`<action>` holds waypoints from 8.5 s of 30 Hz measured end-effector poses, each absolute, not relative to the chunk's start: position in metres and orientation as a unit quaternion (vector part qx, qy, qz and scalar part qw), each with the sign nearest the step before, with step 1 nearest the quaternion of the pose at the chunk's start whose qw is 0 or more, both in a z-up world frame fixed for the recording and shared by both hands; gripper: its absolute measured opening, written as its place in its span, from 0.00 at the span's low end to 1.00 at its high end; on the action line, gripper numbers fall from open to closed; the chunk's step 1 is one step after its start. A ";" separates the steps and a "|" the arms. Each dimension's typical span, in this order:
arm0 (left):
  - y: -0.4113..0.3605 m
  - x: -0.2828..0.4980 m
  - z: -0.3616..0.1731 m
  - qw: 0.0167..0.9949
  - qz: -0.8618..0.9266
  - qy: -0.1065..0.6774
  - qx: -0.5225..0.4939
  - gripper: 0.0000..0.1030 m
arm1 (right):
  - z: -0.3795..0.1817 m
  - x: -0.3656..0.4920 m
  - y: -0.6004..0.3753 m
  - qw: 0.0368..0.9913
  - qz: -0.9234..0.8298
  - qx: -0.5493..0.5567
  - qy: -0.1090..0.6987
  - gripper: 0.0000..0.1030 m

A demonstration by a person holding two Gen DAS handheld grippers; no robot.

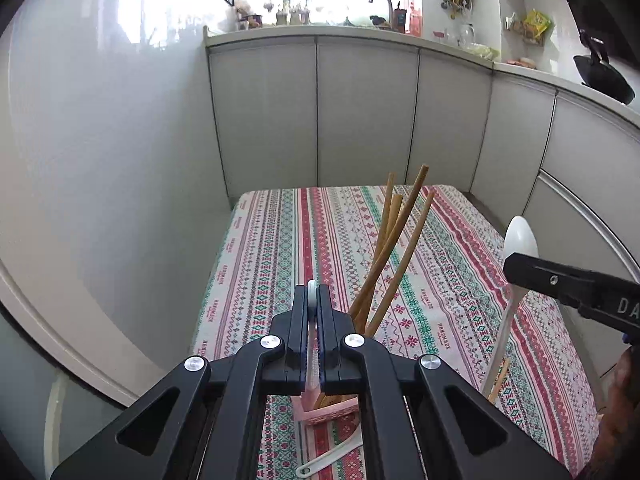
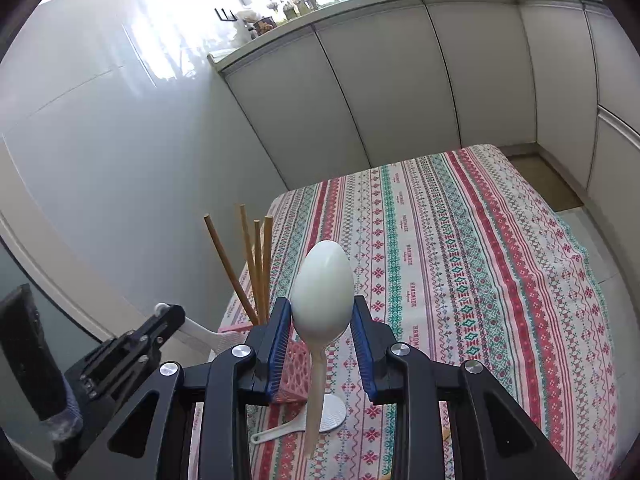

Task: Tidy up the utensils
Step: 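Lift both held spoons and lower them into the pink basket, then open both tools to release the spoons into the basket, then lower the right tool onto the red plastic spoon and close on it, then lower the left tool onto the white rice paddle handle and close, then lift the paddle and red spoon and carry both over the pink basket, then open the left tool to drop the paddle in while the right tool inserts the red spoon and opens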

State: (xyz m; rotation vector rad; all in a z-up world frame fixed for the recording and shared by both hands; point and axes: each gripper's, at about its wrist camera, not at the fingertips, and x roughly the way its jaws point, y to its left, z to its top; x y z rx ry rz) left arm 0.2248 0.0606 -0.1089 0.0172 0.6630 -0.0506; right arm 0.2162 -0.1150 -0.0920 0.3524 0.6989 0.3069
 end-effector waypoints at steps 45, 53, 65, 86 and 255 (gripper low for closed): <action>0.128 0.193 -0.130 0.880 0.038 0.468 -0.077 0.50 | -0.101 0.196 -0.064 0.924 0.142 0.217 0.281 0.55; 0.113 0.185 -0.138 0.867 0.012 0.494 -0.063 0.59 | -0.101 0.181 -0.104 0.909 0.129 0.170 0.358 0.65; 0.073 0.171 -0.165 0.825 -0.053 0.563 -0.024 0.70 | -0.149 0.168 -0.155 0.850 0.089 0.119 0.504 0.74; 0.003 0.151 -0.223 0.755 -0.129 0.639 0.064 0.70 | -0.258 0.137 -0.197 0.705 0.157 0.112 0.682 0.41; 0.077 0.226 -0.106 0.953 -0.047 0.284 -0.095 0.68 | -0.047 0.165 -0.169 0.914 0.199 0.184 0.301 0.02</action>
